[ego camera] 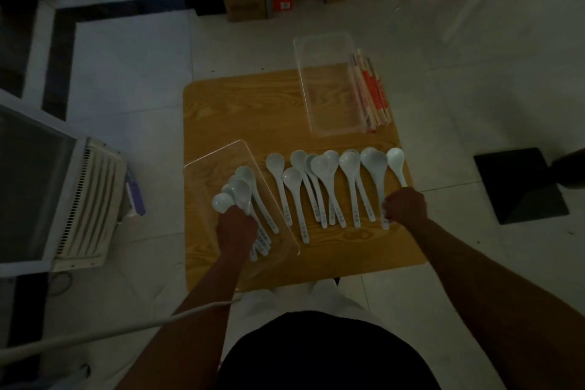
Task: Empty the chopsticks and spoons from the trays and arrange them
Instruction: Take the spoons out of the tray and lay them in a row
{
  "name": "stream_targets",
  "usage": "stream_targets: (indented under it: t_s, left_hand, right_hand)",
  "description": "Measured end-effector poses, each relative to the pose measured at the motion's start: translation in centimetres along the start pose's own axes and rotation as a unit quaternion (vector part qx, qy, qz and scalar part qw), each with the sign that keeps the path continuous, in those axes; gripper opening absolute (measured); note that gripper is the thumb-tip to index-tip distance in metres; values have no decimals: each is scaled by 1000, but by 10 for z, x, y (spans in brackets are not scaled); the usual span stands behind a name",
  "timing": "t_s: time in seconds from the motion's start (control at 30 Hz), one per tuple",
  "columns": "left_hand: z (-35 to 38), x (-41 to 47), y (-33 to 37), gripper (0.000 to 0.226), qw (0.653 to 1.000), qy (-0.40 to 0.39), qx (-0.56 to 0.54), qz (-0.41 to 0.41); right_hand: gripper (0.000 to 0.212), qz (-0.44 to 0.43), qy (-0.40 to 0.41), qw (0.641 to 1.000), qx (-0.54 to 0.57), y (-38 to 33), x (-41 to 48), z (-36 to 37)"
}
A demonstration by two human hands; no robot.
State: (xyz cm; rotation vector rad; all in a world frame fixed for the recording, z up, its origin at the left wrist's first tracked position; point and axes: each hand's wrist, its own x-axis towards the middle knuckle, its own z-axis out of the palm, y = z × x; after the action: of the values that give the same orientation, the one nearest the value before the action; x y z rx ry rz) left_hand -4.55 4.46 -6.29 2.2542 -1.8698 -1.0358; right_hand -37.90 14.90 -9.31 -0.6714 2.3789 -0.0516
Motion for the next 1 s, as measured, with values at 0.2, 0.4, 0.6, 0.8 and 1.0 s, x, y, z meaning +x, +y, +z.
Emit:
stream_targets:
  t_s: [0.2, 0.4, 0.6, 0.8, 1.0]
  left_hand:
    - [5, -4, 6, 13, 1000, 9, 9, 3]
    - [14, -9, 45, 25, 998, 10, -9, 59]
    - [37, -11, 91, 24, 994, -31, 10, 106]
    - [53, 0, 120, 17, 988, -36, 20, 147]
    - [68, 10, 133, 12, 991, -53, 35, 118]
  right_hand:
    - [19, 6, -16, 998, 58, 4, 19, 6]
    - [21, 25, 1, 995, 94, 0, 23, 10]
    - [23, 33, 2, 995, 93, 3, 24, 15]
    - [27, 30, 5, 996, 89, 6, 26, 17]
    - [31, 29, 16, 995, 93, 4, 17, 15]
